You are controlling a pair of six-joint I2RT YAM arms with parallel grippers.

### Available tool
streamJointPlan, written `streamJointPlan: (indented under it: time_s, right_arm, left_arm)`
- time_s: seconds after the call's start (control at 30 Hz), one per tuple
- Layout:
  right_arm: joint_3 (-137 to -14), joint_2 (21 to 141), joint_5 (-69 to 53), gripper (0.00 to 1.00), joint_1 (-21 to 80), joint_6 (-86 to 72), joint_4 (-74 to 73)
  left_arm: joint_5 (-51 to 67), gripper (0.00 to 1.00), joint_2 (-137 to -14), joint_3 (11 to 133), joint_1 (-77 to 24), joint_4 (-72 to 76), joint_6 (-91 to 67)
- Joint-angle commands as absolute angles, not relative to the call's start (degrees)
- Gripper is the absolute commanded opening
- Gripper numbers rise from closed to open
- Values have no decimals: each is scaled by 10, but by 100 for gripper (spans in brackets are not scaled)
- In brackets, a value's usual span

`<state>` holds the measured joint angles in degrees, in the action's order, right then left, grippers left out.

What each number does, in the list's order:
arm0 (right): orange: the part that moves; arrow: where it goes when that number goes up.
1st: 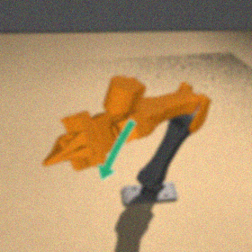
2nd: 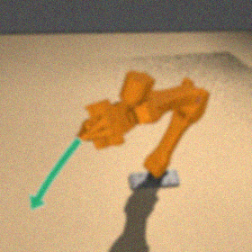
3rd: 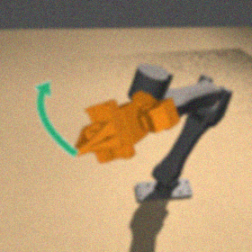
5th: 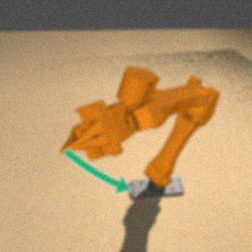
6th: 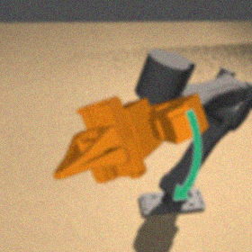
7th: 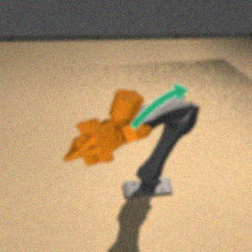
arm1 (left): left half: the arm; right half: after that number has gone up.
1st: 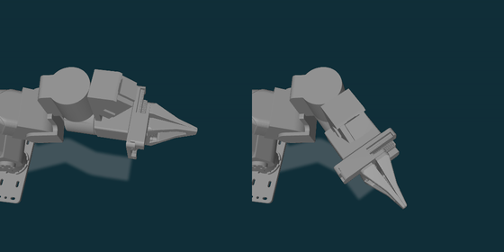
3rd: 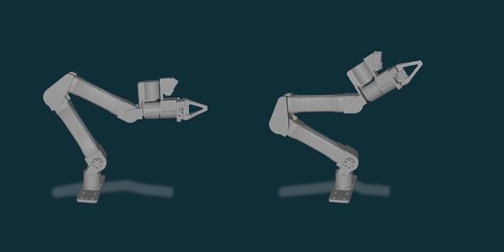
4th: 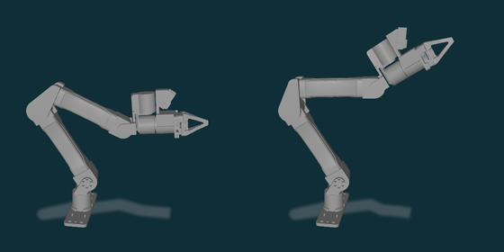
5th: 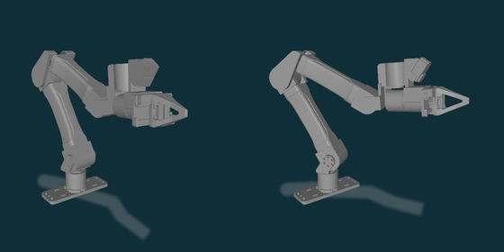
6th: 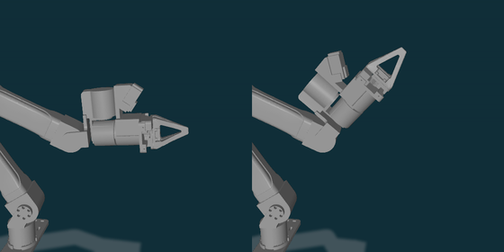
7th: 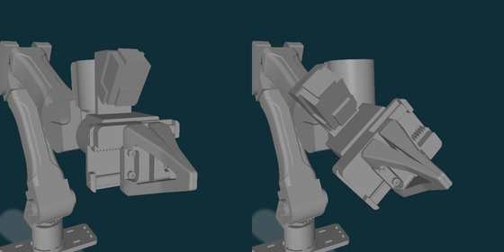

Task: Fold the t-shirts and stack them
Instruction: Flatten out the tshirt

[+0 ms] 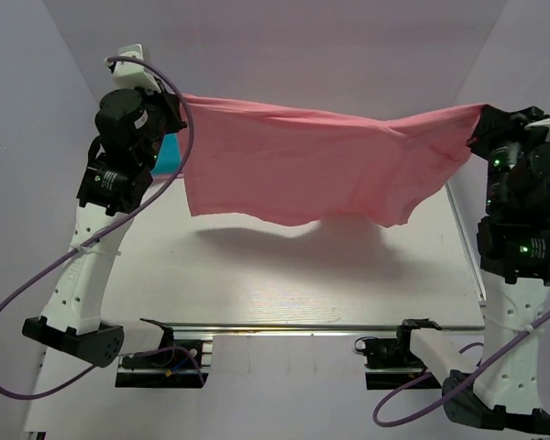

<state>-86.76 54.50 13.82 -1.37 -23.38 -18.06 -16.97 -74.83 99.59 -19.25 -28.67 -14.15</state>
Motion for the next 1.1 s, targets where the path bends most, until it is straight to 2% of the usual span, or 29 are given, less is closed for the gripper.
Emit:
streamJointPlan:
  time_s: [0.0,0.43,0.6,0.77,0.93,1.07]
  right_arm:
    - [-926,515,181,0,-14,-187,-163]
    - [-1019,452,228,0,-12,-101,-164]
    - [-1020,410,233,0,-11,-89,-150]
    - [-1012,390,243,0,-11,-82,-147]
    - [-988,392,240,0,-11,-77,-133]
    - [-923,393,237,0,-11,-85,-106]
  left_arm:
    - [-158,0,-699,1038,-192,-288,-106]
    - [-117,0,-585,1056,-186,-283,-85]
    - [-64,0,-544,1049,-186,-277,-96]
    - [-59,0,-517,1044,-186,-277,-101]
    - [-46,0,-505,1002,-186,-266,-119]
    - [-45,0,-500,906,-186,-237,-151]
